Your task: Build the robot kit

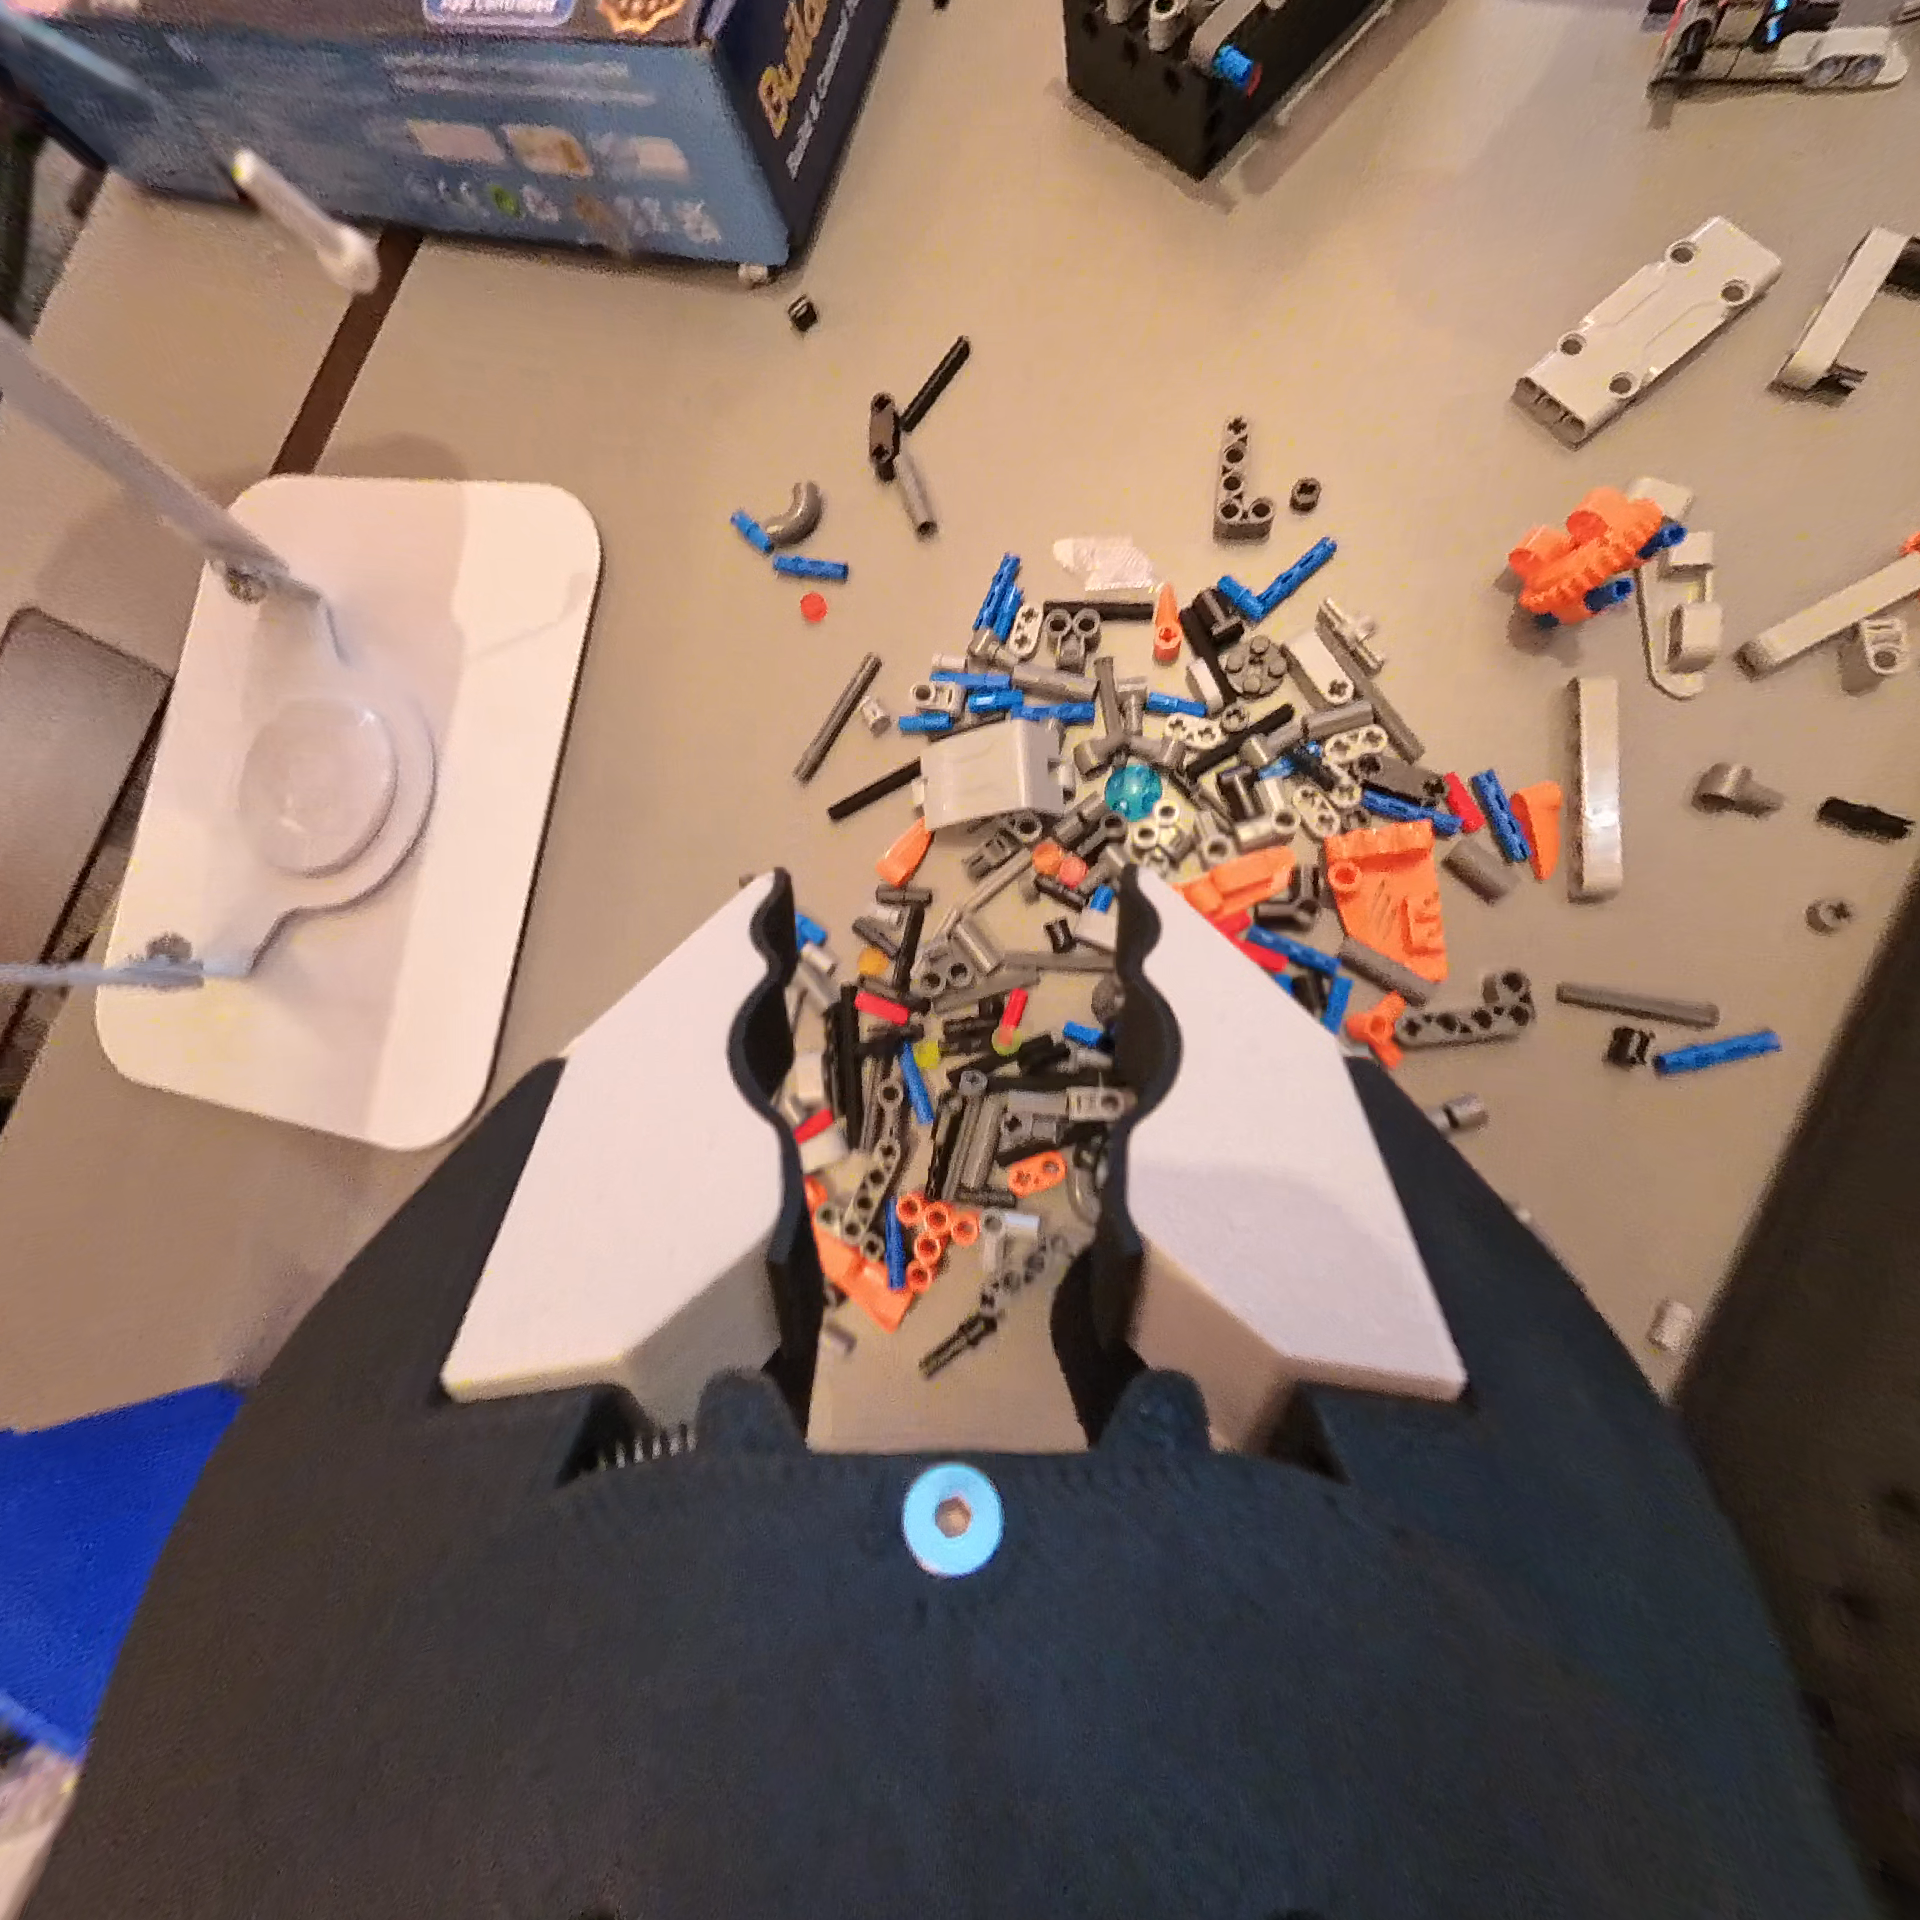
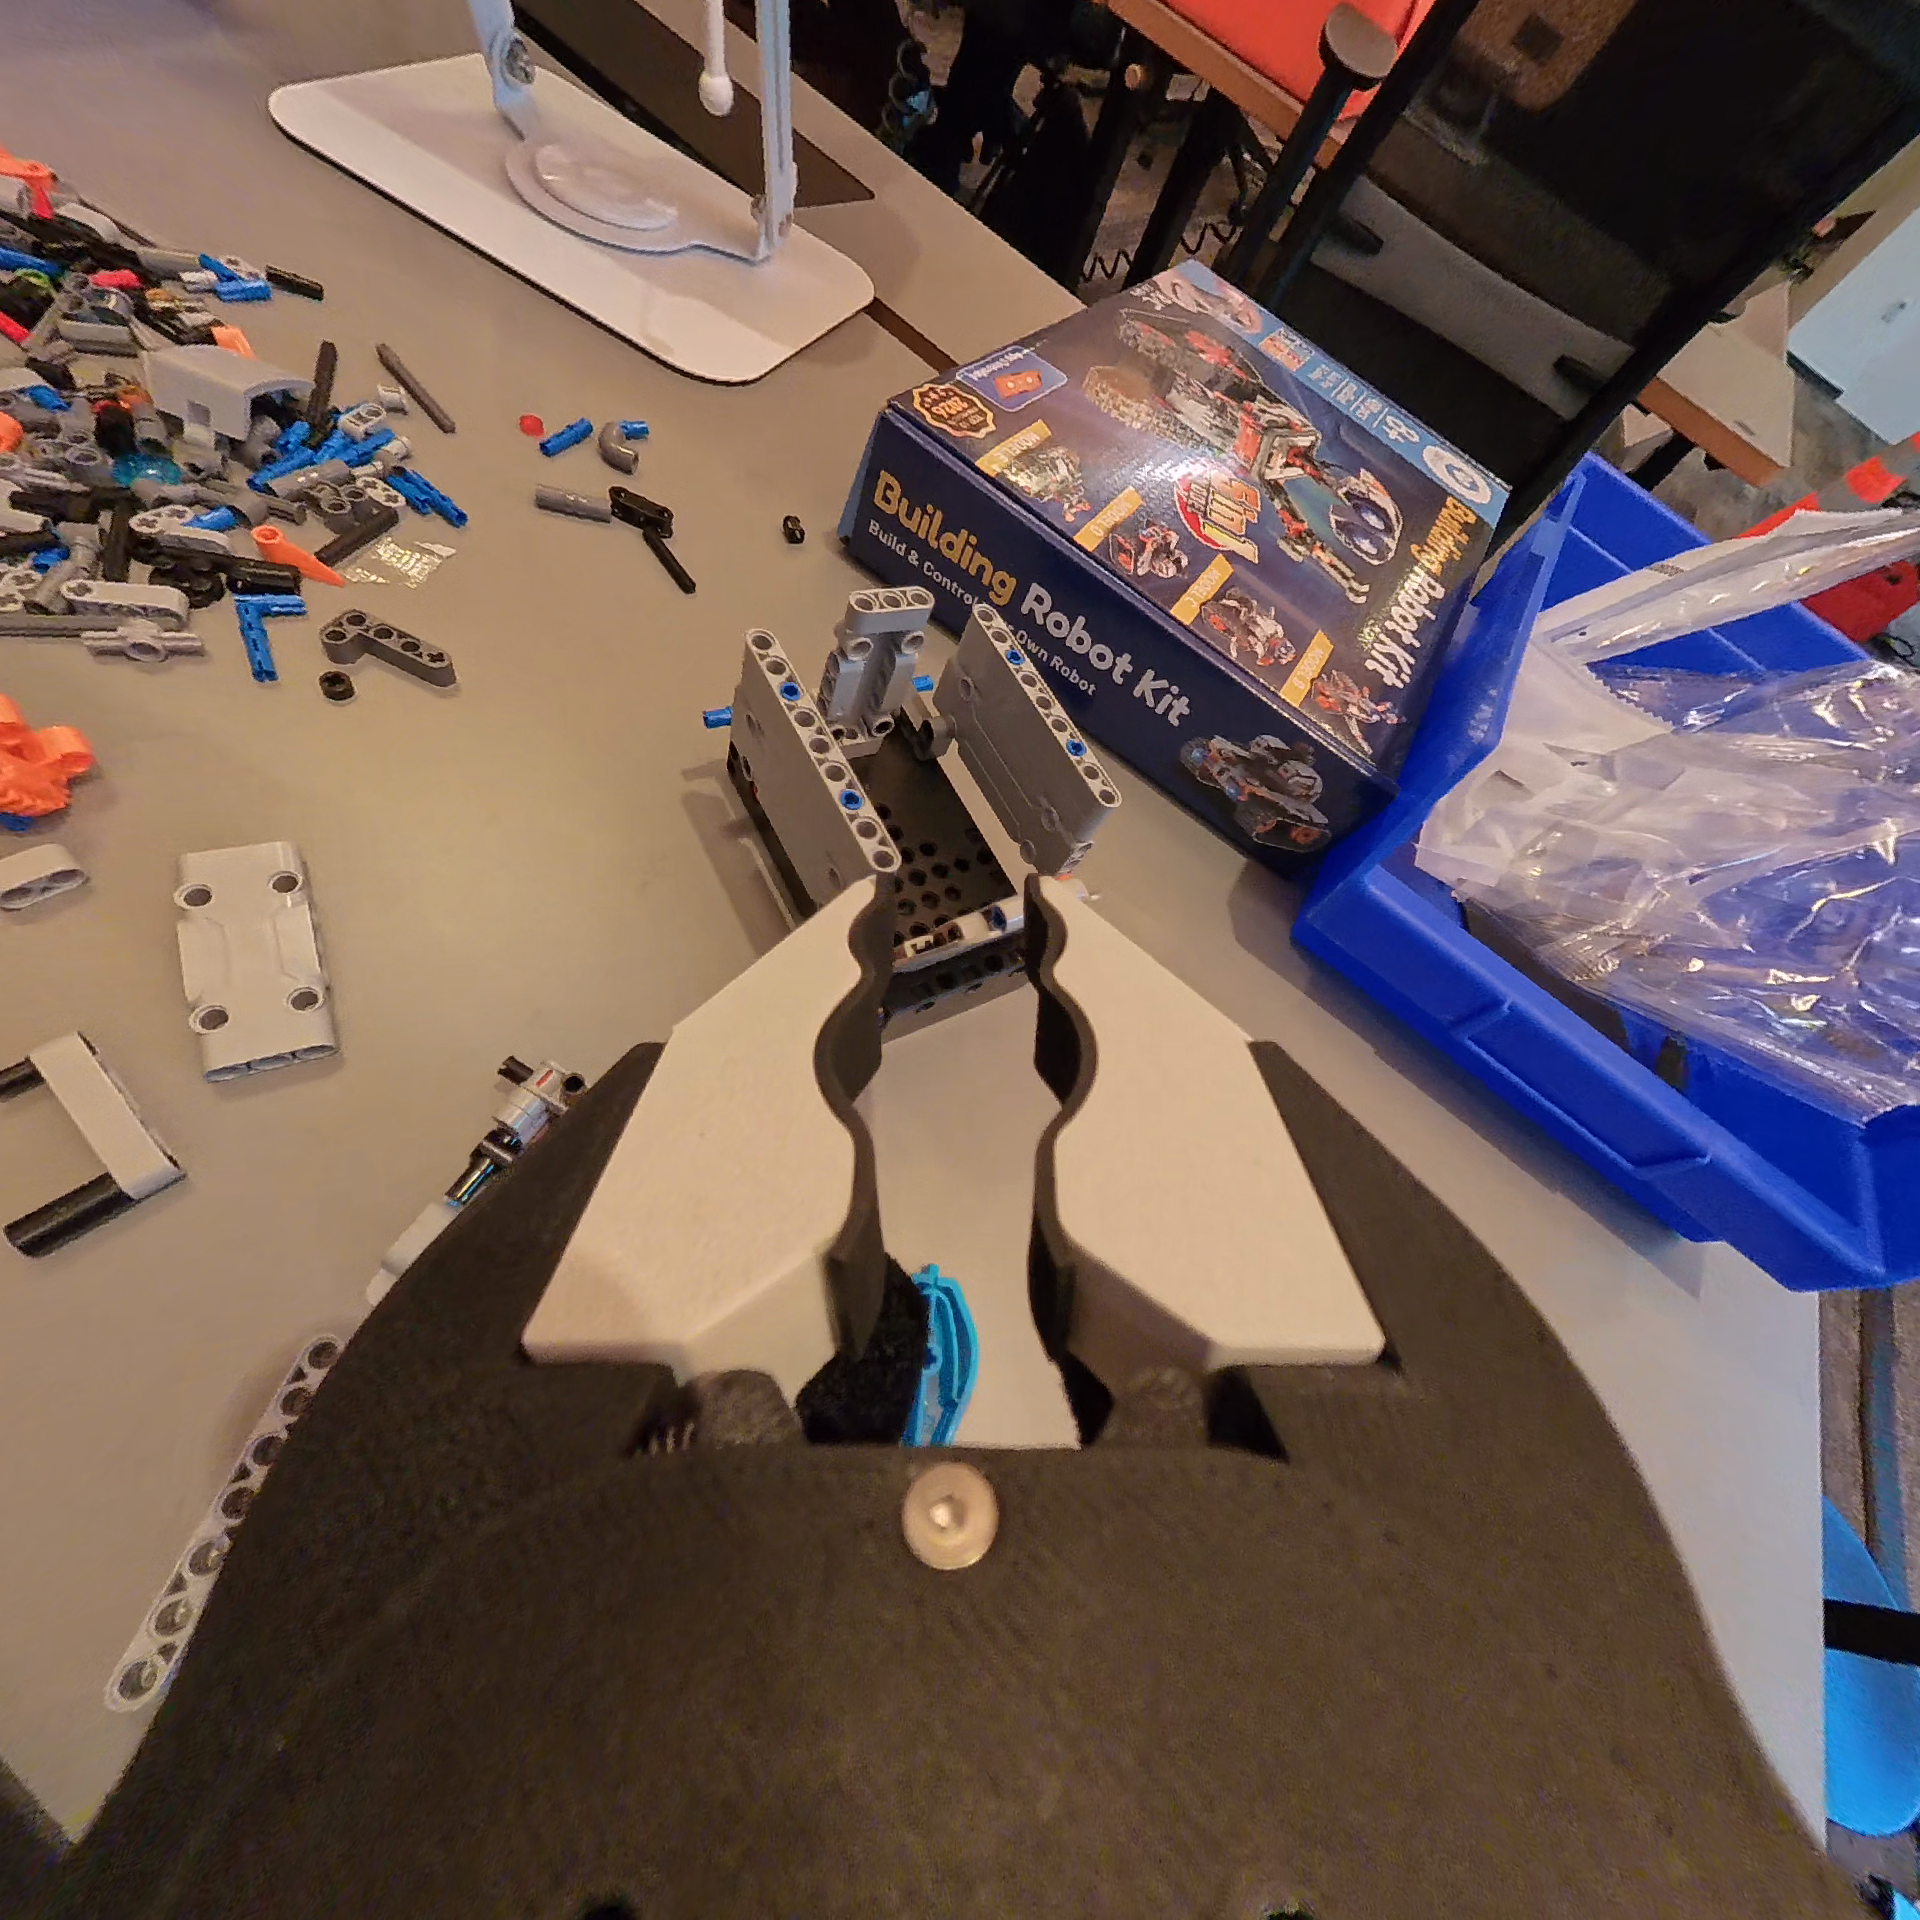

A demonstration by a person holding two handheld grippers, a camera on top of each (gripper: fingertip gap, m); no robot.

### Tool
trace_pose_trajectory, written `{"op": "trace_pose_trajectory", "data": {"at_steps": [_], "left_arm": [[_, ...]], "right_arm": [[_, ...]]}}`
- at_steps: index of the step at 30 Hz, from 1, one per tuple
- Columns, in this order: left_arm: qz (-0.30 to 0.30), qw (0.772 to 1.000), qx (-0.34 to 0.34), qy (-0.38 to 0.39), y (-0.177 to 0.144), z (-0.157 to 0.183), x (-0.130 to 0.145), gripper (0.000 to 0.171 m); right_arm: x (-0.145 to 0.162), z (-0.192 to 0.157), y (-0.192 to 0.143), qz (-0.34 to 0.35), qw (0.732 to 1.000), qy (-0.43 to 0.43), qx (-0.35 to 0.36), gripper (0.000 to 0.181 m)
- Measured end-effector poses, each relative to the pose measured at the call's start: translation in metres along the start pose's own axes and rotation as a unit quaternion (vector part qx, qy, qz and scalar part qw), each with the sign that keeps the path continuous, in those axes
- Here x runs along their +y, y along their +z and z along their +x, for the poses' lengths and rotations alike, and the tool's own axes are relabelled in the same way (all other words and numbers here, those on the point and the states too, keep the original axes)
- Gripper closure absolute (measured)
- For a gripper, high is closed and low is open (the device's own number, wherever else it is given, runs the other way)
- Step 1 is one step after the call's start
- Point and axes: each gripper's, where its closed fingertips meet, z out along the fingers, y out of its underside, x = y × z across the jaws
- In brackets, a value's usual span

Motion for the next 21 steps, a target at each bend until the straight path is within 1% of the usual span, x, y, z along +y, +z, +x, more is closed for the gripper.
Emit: {"op": "trace_pose_trajectory", "data": {"at_steps": [4,9,11,14,17,21], "left_arm": [[-0.011,1.0,0.003,-0.017,-0.02,-0.004,0.015,0.116],[-0.037,0.999,-0.022,-0.025,-0.044,-0.01,0.038,0.121],[-0.037,0.999,-0.024,-0.03,-0.054,-0.009,0.044,0.122],[-0.046,0.999,-0.003,-0.027,-0.061,0.005,0.052,0.122],[-0.063,0.998,0.024,-0.006,-0.059,0.028,0.057,0.119],[-0.083,0.994,0.066,0.026,-0.05,0.064,0.064,0.113]], "right_arm": [[-0.001,-0.004,0.0,0.001,1.0,-0.011,-0.004,0.159],[0.002,-0.005,0.002,-0.004,1.0,-0.012,-0.01,0.159],[0.001,-0.006,0.003,-0.004,1.0,-0.013,-0.013,0.16],[0.001,-0.01,0.003,-0.003,1.0,-0.02,-0.024,0.16],[-0.005,-0.021,0.0,0.011,0.998,-0.038,-0.044,0.159],[-0.01,-0.041,-0.004,0.019,0.995,-0.054,-0.088,0.148]]}}
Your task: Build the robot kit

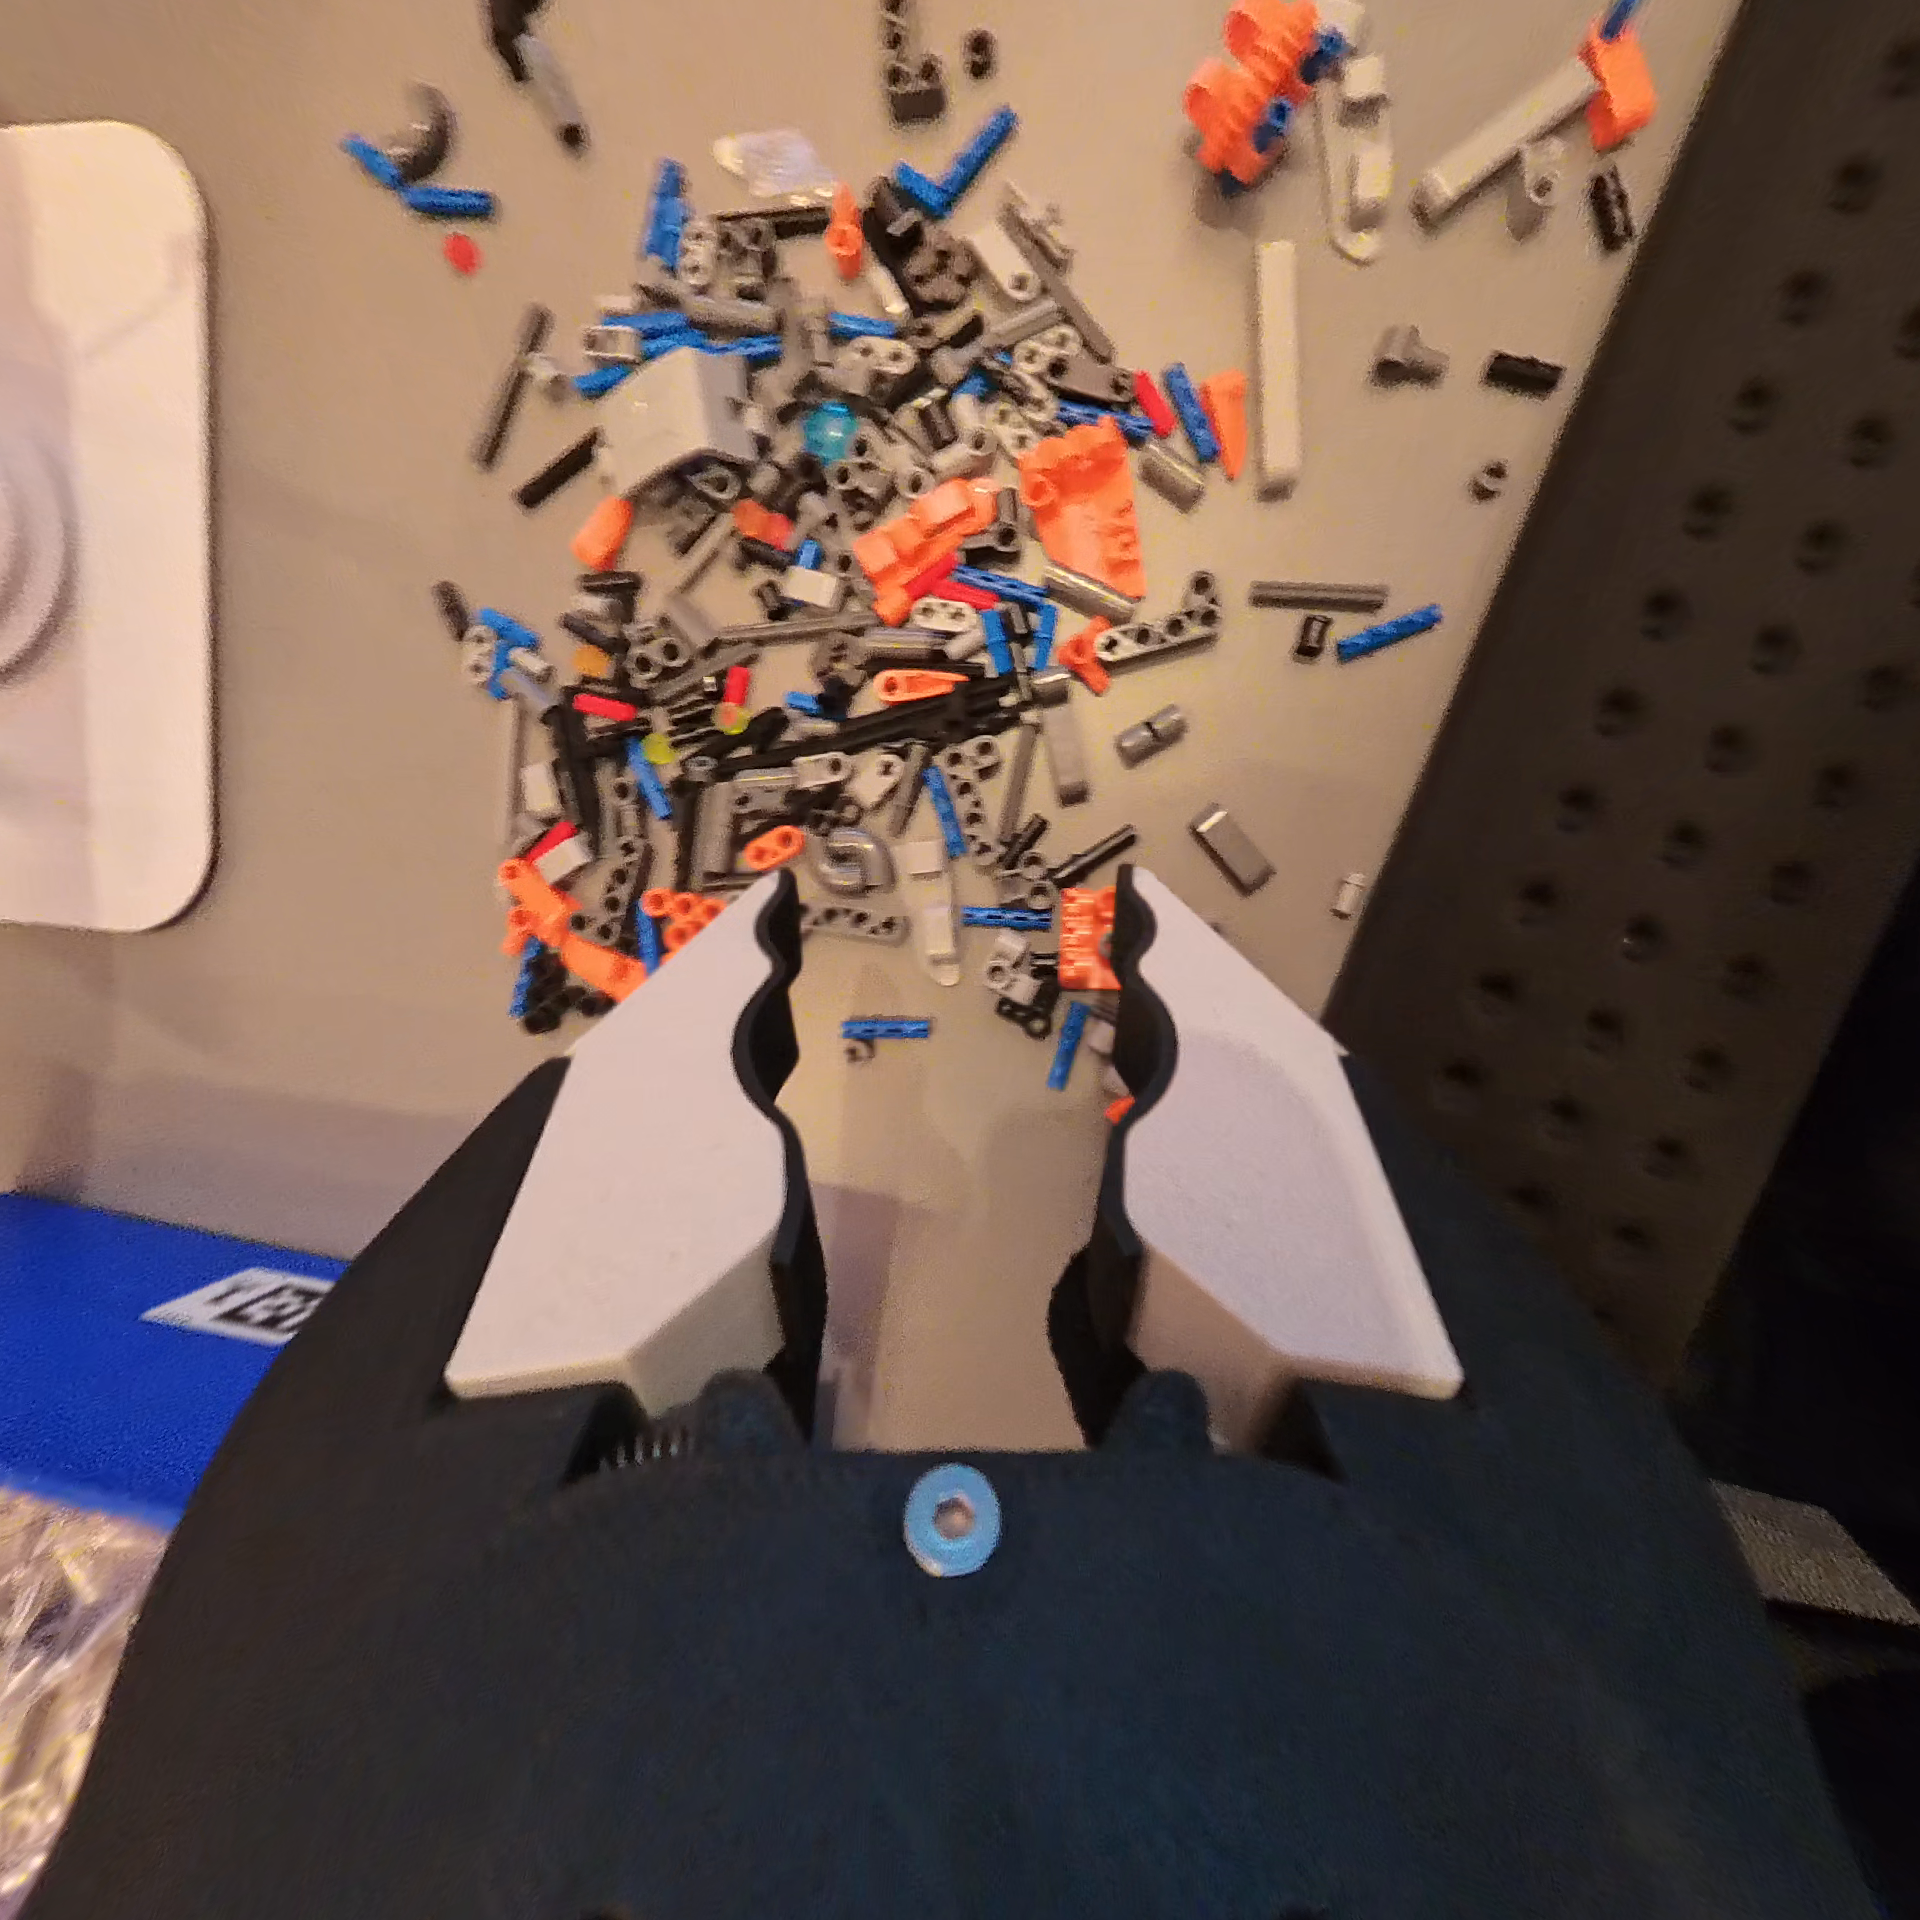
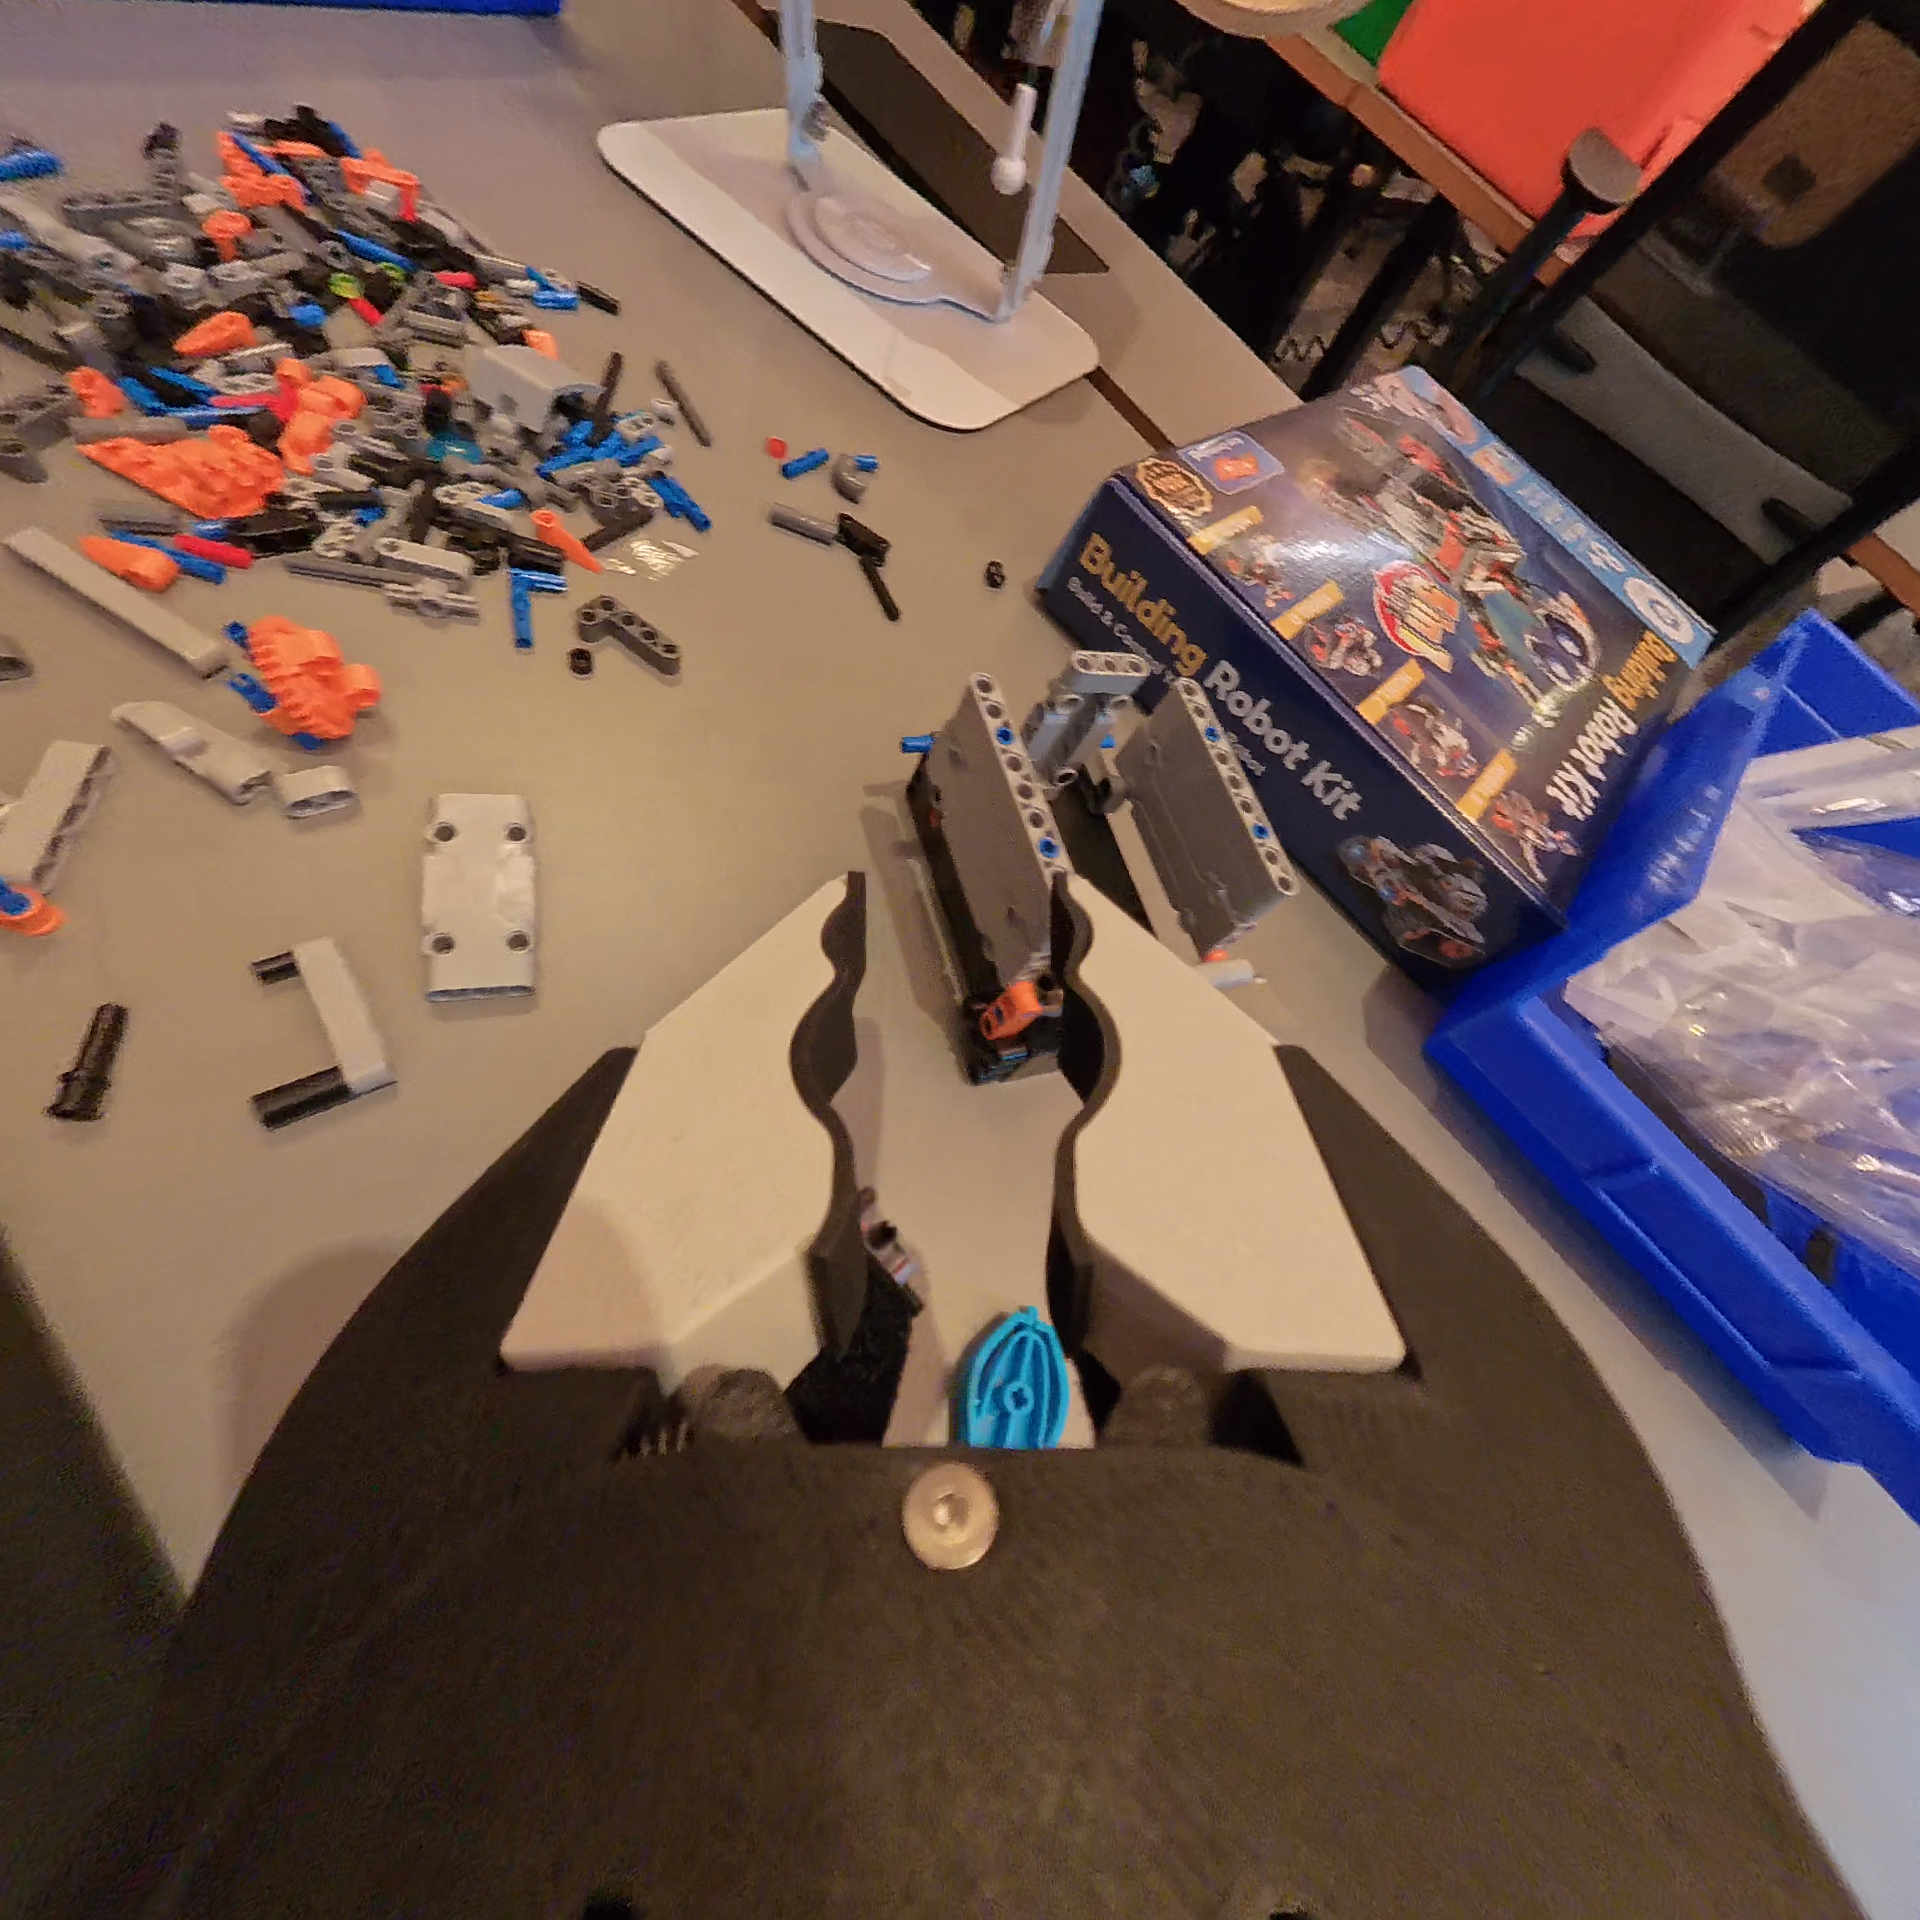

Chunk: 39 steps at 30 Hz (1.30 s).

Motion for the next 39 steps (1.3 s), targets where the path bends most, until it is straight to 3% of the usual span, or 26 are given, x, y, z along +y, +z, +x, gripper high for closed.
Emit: {"op": "trace_pose_trajectory", "data": {"at_steps": [5,9,13,15,19,26,33,39], "left_arm": [[-0.01,1.0,0.028,0.003,0.013,0.022,0.008,0.108],[-0.001,0.999,0.037,0.009,0.014,0.033,0.011,0.103],[-0.002,0.999,0.04,0.011,0.014,0.039,0.019,0.094],[-0.005,0.999,0.042,0.0,0.018,0.041,0.024,0.092],[-0.018,0.999,0.047,-0.006,0.031,0.047,0.035,0.088],[-0.006,0.999,0.043,-0.009,0.047,0.048,0.032,0.086],[0.032,0.998,0.045,-0.01,0.054,0.05,0.018,0.082],[0.047,0.998,0.035,-0.005,0.059,0.045,0.007,0.08]], "right_arm": [[0.01,-0.048,-0.003,-0.025,0.993,0.022,-0.117,0.128],[0.027,-0.077,-0.014,-0.068,0.985,0.003,-0.157,0.116],[0.041,-0.077,-0.041,-0.099,0.983,0.009,-0.155,0.12],[0.049,-0.083,-0.056,-0.116,0.977,0.022,-0.178,0.132],[0.052,-0.103,-0.072,-0.133,0.969,0.022,-0.208,0.137],[0.042,-0.153,-0.035,-0.134,0.965,0.017,-0.225,0.133],[0.033,-0.162,-0.008,-0.138,0.967,-0.002,-0.213,0.13],[0.013,-0.18,0.014,-0.121,0.962,-0.017,-0.242,0.124]]}}
